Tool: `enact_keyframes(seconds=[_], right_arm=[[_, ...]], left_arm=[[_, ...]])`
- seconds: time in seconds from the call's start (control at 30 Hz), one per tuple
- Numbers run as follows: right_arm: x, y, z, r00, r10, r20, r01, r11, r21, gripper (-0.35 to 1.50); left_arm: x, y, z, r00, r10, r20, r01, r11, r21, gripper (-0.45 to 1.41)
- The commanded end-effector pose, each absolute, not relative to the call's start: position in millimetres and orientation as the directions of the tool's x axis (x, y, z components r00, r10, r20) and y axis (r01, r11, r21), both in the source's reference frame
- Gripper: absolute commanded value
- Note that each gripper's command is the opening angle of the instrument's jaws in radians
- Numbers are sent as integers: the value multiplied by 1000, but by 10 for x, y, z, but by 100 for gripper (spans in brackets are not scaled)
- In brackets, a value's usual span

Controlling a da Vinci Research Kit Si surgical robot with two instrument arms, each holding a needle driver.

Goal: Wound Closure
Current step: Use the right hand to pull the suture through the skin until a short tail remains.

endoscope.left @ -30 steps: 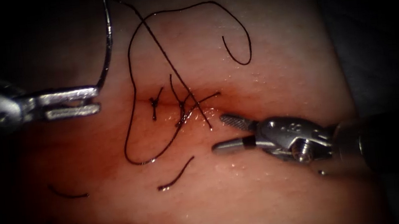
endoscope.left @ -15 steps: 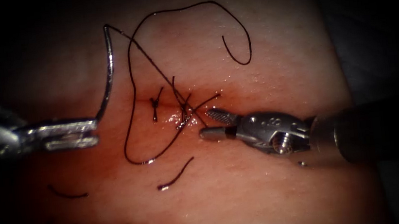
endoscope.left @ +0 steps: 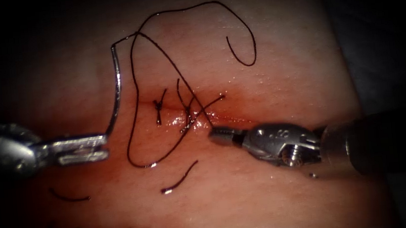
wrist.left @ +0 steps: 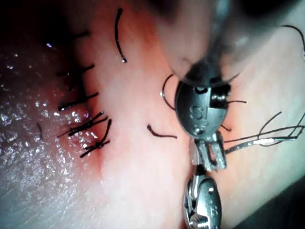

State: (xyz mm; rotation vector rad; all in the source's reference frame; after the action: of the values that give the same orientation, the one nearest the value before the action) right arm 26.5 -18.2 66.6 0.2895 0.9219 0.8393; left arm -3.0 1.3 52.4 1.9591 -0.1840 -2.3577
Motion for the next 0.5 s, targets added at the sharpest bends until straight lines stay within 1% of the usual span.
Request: enact_keyframes(seconds=[0.03,0.27,0.5], right_arm=[[271,-197,657,317,746,-585,-505,655,562,-35],[270,-231,604,310,746,-589,-476,658,583,-35],[284,-257,549,315,745,-589,-440,664,605,-35]], left_arm=[[-37,11,533,-191,-131,-973,-25,-990,138,-45],[-46,-10,552,-247,-109,-963,-53,-991,126,-45],[-41,-22,540,-301,-76,-951,-66,-993,100,-45]])
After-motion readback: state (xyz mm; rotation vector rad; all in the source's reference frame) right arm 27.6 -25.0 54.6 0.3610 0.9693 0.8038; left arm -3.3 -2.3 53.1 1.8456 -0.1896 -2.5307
